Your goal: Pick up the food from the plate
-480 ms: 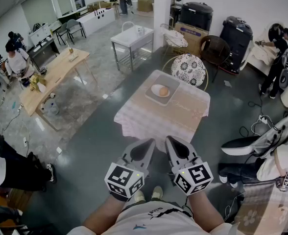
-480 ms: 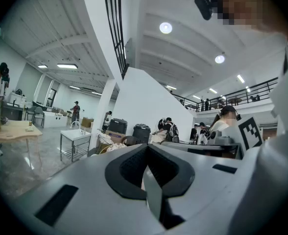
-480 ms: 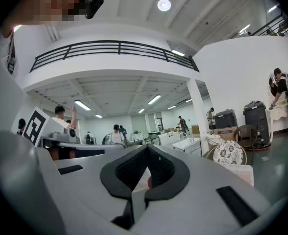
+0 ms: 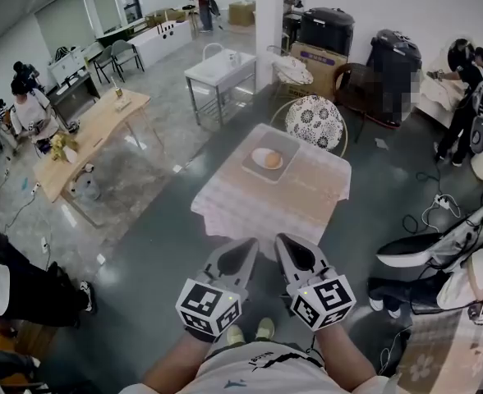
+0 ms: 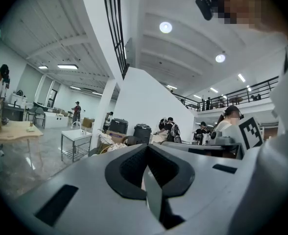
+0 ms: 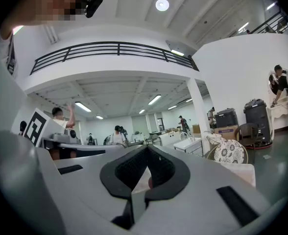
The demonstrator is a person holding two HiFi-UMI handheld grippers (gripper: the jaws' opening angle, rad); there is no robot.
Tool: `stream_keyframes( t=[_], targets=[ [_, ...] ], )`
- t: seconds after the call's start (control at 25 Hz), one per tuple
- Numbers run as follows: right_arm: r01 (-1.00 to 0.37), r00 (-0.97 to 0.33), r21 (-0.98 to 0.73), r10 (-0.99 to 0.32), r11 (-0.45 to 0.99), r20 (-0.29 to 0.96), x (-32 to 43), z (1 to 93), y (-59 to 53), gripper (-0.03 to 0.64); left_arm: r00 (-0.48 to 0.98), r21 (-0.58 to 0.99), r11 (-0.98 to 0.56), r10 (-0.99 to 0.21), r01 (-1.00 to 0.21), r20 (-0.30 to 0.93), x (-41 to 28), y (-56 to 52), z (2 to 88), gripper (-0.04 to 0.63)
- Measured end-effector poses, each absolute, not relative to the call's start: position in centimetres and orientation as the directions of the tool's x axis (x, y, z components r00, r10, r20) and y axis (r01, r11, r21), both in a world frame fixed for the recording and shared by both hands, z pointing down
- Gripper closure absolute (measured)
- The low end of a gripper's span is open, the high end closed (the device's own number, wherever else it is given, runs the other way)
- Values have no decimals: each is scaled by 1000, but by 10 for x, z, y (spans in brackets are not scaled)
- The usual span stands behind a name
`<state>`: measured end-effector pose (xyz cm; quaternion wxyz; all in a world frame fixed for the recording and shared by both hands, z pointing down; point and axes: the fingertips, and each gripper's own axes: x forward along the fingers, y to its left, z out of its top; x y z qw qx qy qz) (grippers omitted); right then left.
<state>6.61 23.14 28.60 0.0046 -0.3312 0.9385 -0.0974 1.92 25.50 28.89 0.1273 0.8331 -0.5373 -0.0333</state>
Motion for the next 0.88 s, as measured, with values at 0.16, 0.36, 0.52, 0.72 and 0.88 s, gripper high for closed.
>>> stream_keyframes(
  t=[0.16,0.36,0.52,0.72,0.88],
  targets=[
    [-611,-784,-206,-621,765,19,70,281,230,603,412,254,-381,-907,-889,81,20,252,289,589],
    [-612,-777,-228,-630,757,-8,78,277,224,603,399,242,-372,-914,-896,72,20,250,285,589],
    [-606,-778,-237,-628,759,-20,82,276,220,603,387,229,-363,-920,-903,67,20,247,281,589],
    [-596,-784,-247,-620,764,-27,90,277,210,603,366,221,-344,-928,-912,65,25,238,279,589],
    [-591,-785,-263,-619,763,-33,99,281,202,603,352,219,-330,-933,-918,71,31,232,283,589]
  ],
)
